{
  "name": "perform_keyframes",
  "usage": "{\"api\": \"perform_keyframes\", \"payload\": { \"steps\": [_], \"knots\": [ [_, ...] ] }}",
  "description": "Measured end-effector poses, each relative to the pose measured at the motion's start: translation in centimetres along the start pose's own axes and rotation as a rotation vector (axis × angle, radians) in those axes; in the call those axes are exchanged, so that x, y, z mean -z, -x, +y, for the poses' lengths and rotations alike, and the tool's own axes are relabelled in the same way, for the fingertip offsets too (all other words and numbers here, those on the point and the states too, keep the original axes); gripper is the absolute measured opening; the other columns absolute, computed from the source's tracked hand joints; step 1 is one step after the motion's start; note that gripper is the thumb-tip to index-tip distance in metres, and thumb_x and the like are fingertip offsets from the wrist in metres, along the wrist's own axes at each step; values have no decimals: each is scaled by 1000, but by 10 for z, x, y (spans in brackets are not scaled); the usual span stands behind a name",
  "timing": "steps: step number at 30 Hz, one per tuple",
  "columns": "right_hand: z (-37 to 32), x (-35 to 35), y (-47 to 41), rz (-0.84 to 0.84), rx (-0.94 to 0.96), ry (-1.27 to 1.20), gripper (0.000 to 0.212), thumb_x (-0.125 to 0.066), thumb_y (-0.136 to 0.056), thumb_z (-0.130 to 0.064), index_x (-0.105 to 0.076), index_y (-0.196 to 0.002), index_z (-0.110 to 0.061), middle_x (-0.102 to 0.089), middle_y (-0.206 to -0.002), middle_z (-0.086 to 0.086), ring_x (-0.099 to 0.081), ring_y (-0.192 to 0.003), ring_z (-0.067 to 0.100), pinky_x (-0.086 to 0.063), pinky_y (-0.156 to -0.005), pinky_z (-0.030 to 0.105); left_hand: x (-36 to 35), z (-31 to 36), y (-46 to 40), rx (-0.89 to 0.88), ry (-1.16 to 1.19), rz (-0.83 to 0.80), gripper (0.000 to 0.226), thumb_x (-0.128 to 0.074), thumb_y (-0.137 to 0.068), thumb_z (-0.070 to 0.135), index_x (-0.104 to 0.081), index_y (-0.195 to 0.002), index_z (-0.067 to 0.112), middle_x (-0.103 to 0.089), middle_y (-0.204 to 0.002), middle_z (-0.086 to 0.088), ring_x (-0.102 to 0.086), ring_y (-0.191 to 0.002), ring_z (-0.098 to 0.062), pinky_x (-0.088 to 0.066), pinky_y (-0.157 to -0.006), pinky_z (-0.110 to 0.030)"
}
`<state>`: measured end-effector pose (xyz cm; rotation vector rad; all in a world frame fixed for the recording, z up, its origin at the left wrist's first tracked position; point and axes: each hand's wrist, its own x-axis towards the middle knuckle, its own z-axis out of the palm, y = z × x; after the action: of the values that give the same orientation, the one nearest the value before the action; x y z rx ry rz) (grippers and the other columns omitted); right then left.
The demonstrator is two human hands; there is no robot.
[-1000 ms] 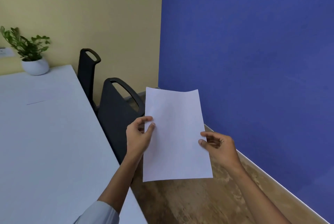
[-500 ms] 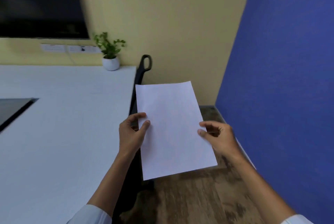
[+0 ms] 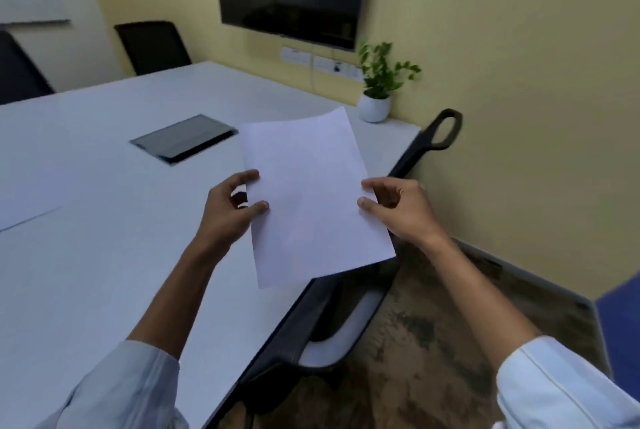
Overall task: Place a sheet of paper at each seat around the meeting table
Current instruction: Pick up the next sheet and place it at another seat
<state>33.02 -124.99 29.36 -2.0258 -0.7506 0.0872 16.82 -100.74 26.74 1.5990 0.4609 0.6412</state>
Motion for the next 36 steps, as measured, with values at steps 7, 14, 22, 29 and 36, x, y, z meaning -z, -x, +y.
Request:
{"api": "perform_keyframes", "payload": {
  "steps": [7,14,22,29,36],
  "knots": [
    [16,-63,-146,-379,97,30,46,-80,-80,-27,-68,-123,-20,-69,-115,-10,-66,-99,6,-51,-83,17,25,-43,-66,129,-159,236,65,-77,-74,-1,-55,-132,18,-60,-129,-3,-65,-93,-17,-50,-58,-17],
    [61,-171,-231,-741,196,144,51,-82,-75,-18,-68,-124,-14,-69,-123,-1,-68,-101,13,-52,-80,22,41,-114,-90,297,-391,499,67,-71,-75,-2,-51,-136,13,-51,-138,-2,-62,-102,-24,-54,-79,-31],
    [159,-293,-242,-1085,249,320,57,-81,-70,-25,-66,-125,-25,-70,-121,0,-70,-98,13,-57,-86,33,27,-231,-79,588,-482,752,55,-68,-72,-9,-60,-124,6,-54,-129,-12,-62,-100,-30,-51,-82,-29],
    [200,-325,-240,-1152,289,374,63,-80,-72,-34,-61,-131,-26,-65,-129,-6,-65,-106,14,-51,-86,30,17,-288,-66,688,-579,658,42,-67,-75,-6,-65,-116,6,-41,-142,-15,-55,-117,-38,-49,-99,-40],
    [215,-329,-236,-1146,548,651,61,-72,-77,-49,-58,-131,-25,-42,-139,3,-42,-126,26,-48,-89,38,15,-300,-56,808,-924,307,67,-78,-75,34,-53,-136,24,5,-164,-12,-23,-141,-40,-34,-109,-45]
  ]
}}
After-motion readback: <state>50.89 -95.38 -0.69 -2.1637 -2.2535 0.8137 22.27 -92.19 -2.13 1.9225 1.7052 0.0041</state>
